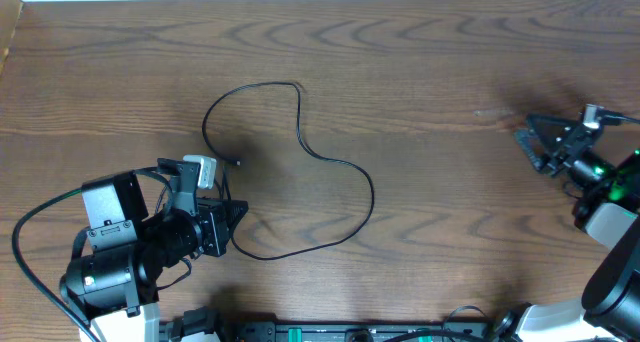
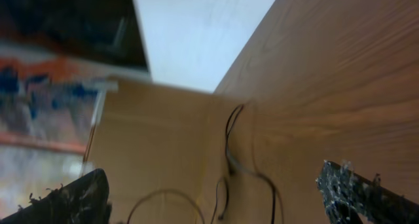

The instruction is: Untangle cables

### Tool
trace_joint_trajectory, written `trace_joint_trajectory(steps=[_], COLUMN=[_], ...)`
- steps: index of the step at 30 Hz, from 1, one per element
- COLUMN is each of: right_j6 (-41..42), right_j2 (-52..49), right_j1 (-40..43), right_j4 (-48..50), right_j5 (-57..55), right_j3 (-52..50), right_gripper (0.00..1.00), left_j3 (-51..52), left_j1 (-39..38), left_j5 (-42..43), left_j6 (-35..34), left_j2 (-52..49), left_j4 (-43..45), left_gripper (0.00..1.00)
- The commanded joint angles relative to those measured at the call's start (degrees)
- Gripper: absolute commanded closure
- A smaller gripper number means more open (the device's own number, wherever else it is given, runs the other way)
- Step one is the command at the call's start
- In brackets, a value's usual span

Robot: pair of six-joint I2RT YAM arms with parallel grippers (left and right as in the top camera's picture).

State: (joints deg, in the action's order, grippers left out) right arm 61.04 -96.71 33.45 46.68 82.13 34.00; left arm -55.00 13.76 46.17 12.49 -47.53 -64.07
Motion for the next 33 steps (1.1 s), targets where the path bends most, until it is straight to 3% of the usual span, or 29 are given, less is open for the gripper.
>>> trace_joint_trajectory(steps=[1, 4, 8, 11, 14, 16, 19, 21, 23, 26, 28, 33], right_j6=[-2.8, 0.7, 17.9, 18.5, 13.5, 8.0, -7.5, -22.0, -36.2, -55.9, -58.8, -45.3], right_j2=[0.1, 0.1, 1.0, 4.9, 8.3, 10.1, 13.3, 15.9, 18.4, 20.1, 20.1, 20.1], right_j1=[-3.3, -6.2, -8.3, -8.5, -8.8, -8.8, -8.7, -8.8, -9.0, -11.3, -12.6, -12.9], right_j4=[1.1, 10.4, 42.8, 43.6, 41.7, 35.9, 13.4, -8.2, -30.3, -58.7, -65.3, -65.8], right_j5=[4.2, 4.2, -4.2, -13.9, -17.6, -17.2, -16.7, -20.5, -29.2, -51.4, -62.1, -87.1], right_j3=[0.1, 0.1, 0.1, 0.2, 0.2, 0.2, 0.6, 1.7, 3.7, 9.0, 10.9, 11.2], right_gripper=[0.01, 0.01, 0.01, 0.01, 0.01, 0.01, 0.01, 0.01, 0.01, 0.01, 0.01, 0.01], left_j3=[-0.2, -0.2, -0.2, -0.2, -0.2, -0.2, -0.2, -0.2, -0.2, -0.2, -0.2, -0.2], left_j1=[-0.1, -0.1, -0.1, -0.1, -0.1, -0.1, -0.1, -0.1, -0.1, -0.1, -0.1, -0.1], left_j5=[0.3, 0.3, 0.3, 0.3, 0.3, 0.3, 0.3, 0.3, 0.3, 0.3, 0.3, 0.3], left_j6=[0.8, 0.8, 0.8, 0.8, 0.8, 0.8, 0.8, 0.8, 0.8, 0.8, 0.8, 0.8], left_j2=[0.0, 0.0, 0.0, 0.0, 0.0, 0.0, 0.0, 0.0, 0.0, 0.0, 0.0, 0.0], left_j4=[0.0, 0.0, 0.0, 0.0, 0.0, 0.0, 0.0, 0.0, -0.1, -0.2, -0.2, -0.9], left_gripper=[0.92, 0.93, 0.93, 0.93, 0.93, 0.92, 0.92, 0.93, 0.92, 0.92, 0.92, 0.93])
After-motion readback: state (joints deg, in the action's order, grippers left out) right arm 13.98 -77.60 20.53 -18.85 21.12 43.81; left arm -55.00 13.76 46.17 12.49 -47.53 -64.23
